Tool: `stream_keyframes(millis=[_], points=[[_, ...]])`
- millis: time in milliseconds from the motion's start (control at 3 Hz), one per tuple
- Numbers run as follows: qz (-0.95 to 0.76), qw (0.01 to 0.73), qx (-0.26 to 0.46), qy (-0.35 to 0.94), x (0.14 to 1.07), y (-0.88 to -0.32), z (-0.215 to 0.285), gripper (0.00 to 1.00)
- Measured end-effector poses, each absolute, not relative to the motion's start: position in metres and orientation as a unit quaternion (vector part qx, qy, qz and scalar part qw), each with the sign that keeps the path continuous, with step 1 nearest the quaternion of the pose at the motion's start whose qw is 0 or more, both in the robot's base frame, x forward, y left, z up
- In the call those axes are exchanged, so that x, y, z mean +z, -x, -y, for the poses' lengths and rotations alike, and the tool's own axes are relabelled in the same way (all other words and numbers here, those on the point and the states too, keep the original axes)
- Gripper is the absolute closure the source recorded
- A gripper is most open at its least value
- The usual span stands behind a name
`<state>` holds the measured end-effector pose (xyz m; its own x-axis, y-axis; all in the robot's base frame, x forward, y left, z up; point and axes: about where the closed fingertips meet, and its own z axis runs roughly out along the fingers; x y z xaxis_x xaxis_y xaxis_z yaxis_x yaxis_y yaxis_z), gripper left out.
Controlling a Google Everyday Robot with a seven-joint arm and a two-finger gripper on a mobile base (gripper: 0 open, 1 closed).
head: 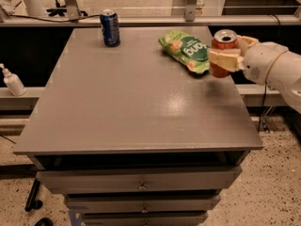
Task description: Move coke can near green rice chip bag
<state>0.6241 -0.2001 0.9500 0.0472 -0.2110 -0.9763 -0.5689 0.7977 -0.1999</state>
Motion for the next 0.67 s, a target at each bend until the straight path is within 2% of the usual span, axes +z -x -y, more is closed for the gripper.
stream_keyframes(millis=[667], points=[[-0.687,0.662,0.136,0.268,0.921,-0.629,0.225,1.0]])
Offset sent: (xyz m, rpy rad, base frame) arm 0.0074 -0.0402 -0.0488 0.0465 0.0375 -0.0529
